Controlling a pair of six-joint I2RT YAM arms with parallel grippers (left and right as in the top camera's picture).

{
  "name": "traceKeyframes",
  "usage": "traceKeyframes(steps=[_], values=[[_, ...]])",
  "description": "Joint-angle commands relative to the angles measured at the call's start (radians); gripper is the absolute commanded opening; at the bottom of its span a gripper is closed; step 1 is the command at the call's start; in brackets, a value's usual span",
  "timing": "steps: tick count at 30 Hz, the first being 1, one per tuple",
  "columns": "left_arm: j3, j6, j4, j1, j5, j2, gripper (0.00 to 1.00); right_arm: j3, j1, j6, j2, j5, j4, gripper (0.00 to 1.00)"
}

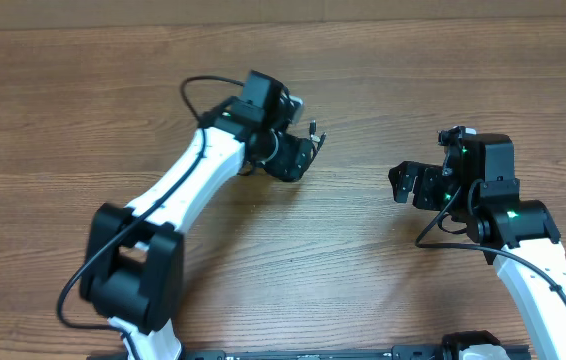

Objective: Untangle cables
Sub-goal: 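Raise both arms and move the left gripper toward the black cable bundle, then grasp the black cable bundle with the left gripper and lift it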

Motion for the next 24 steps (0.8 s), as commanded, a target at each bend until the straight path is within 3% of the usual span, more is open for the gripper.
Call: traceKeyframes(steps=[1, 8, 16, 19, 21, 22, 24], values=[[0.011, 0.027, 0.023, -0.030, -0.009, 0.053, 0.89, 0.030, 0.007, 0.003, -0.006, -0.006, 0.006, 1.00], [0.011, 0.047, 0.079, -0.070, -0.018, 0.128, 0.75, 0.030, 0.007, 0.003, -0.006, -0.006, 0.006, 1.00], [0.011, 0.048, 0.086, -0.087, -0.070, 0.197, 0.67, 0.030, 0.007, 0.003, -0.006, -0.006, 0.006, 1.00], [0.011, 0.049, 0.088, -0.087, -0.073, 0.199, 0.48, 0.030, 0.007, 0.003, -0.006, -0.006, 0.005, 1.00], [0.019, 0.048, 0.086, -0.087, -0.072, 0.198, 0.26, 0.030, 0.007, 0.003, -0.006, -0.006, 0.005, 1.00], [0.037, 0.048, 0.075, -0.087, -0.069, 0.193, 0.06, 0.030, 0.007, 0.003, -0.006, -0.006, 0.006, 1.00], [0.065, 0.044, 0.052, -0.087, -0.051, 0.184, 0.04, 0.030, 0.007, 0.003, -0.006, -0.006, 0.005, 1.00]])
